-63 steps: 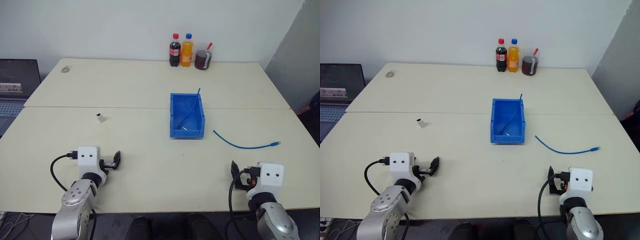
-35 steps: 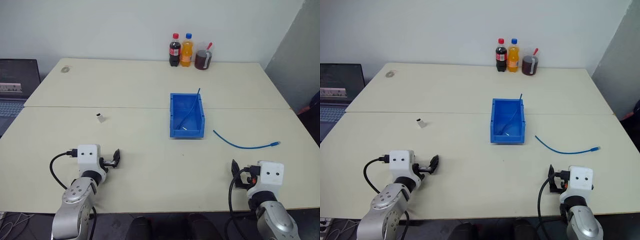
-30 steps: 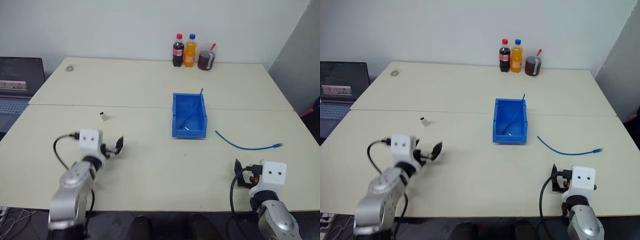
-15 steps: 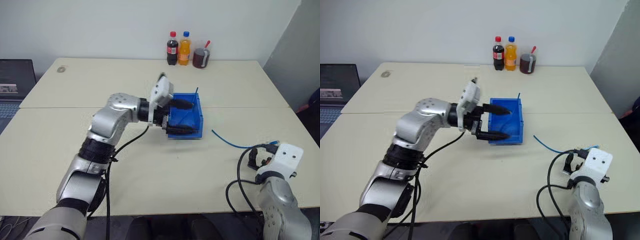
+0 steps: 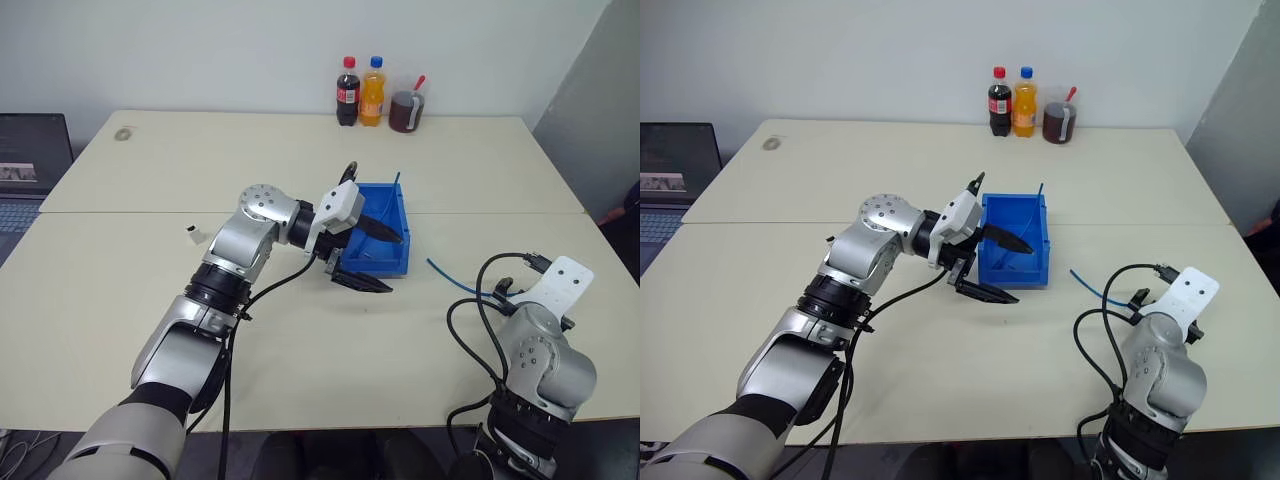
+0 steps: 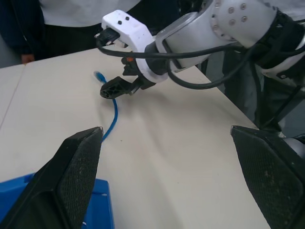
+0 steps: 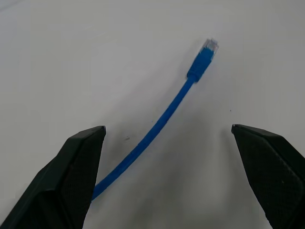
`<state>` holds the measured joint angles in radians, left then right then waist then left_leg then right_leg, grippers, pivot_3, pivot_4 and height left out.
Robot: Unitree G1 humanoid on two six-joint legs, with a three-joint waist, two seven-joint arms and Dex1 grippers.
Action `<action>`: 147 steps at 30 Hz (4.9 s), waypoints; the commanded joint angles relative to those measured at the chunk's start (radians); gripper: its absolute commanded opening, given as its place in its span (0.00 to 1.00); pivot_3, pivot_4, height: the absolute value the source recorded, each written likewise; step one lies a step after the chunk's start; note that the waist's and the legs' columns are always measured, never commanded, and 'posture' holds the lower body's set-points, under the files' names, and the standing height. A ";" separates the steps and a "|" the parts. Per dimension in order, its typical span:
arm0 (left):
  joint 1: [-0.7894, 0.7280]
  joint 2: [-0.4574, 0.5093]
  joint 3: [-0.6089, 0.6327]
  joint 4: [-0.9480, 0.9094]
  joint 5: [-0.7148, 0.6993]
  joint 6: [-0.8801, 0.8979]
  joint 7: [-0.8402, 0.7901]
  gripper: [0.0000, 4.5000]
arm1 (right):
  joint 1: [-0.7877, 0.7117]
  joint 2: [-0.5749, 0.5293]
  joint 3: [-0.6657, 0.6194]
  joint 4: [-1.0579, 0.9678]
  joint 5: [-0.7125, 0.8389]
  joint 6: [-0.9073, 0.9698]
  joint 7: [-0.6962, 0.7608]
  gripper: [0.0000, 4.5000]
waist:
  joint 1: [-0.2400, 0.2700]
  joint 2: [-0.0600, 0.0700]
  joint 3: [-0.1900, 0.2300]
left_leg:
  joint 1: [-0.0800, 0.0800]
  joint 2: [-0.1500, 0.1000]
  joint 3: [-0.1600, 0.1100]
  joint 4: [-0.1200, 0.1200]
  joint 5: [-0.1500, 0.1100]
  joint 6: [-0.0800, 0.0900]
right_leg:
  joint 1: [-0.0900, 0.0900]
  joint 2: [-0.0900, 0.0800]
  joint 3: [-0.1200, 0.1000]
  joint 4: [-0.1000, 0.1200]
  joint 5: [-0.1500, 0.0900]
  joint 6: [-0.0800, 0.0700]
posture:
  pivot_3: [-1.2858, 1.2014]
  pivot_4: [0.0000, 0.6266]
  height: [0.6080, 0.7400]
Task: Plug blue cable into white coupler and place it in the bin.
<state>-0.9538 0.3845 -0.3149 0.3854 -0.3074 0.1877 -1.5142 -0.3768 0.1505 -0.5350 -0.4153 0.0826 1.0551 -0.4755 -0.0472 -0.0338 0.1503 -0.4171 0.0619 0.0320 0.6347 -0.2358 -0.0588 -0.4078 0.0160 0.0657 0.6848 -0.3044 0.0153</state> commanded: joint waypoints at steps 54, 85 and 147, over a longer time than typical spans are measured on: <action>0.888 0.418 0.446 -0.641 -0.100 0.093 0.215 1.00 | 0.112 -0.914 0.720 -0.019 0.180 -0.619 1.372 0.01 | -0.033 -0.011 0.022 | 0.018 0.003 -0.004 0.011 0.000 0.001 | 0.015 0.000 0.001 0.012 -0.002 0.006 | 0.52 0.24 1.00; 0.989 0.402 0.472 -0.681 -0.092 0.061 0.425 1.00 | 0.054 -0.650 0.794 0.115 0.071 -0.643 1.387 0.86 | 0.024 -0.007 0.024 | 0.019 0.001 -0.003 0.011 -0.001 0.003 | 0.018 -0.001 -0.002 0.011 -0.001 -0.003 | 0.52 0.24 1.00; 0.223 0.259 0.103 -0.226 -0.158 0.731 -0.043 0.05 | 0.525 -0.804 0.264 -0.609 1.291 -0.295 0.414 1.00 | 0.000 -0.012 0.022 | 0.016 0.002 -0.003 0.012 -0.001 0.005 | 0.018 0.001 -0.002 0.009 0.000 0.007 | 0.52 0.24 1.00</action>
<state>-0.6536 0.6512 -0.2520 0.3003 -0.3184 0.6569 -1.5509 0.1635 -0.6573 -0.2685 -1.0013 1.1457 0.8453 0.0542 -0.0471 -0.0456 0.1720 -0.4032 0.0635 0.0274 0.6469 -0.2364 -0.0539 -0.3900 0.0170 0.0619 0.6924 -0.3047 0.0224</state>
